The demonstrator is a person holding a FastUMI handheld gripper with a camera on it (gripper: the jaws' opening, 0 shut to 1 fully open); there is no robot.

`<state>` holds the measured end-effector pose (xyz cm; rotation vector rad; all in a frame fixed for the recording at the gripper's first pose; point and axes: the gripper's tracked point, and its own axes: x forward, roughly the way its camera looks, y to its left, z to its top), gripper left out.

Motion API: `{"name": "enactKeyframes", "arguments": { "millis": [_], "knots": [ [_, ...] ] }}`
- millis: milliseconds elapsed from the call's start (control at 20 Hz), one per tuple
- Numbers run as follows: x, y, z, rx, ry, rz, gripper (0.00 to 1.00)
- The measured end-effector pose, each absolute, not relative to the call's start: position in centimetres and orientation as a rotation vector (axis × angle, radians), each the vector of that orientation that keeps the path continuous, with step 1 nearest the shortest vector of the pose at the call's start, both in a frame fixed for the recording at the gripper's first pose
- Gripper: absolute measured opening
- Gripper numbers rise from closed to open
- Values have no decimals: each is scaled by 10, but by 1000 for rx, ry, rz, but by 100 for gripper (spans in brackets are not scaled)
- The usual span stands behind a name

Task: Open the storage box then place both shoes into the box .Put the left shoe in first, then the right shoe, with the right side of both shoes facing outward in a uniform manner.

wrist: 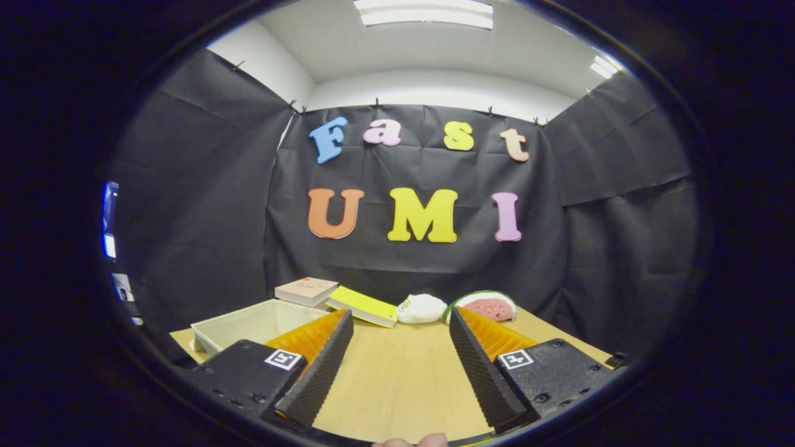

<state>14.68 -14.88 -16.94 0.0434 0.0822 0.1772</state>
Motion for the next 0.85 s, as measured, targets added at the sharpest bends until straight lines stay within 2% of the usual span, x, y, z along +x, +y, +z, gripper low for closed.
{"name": "enactKeyframes", "arguments": {
  "millis": [600,850],
  "knots": [
    [152,-169,-193,72,144,171,99],
    [145,-178,-181,35,99,142,99]
  ]
}}
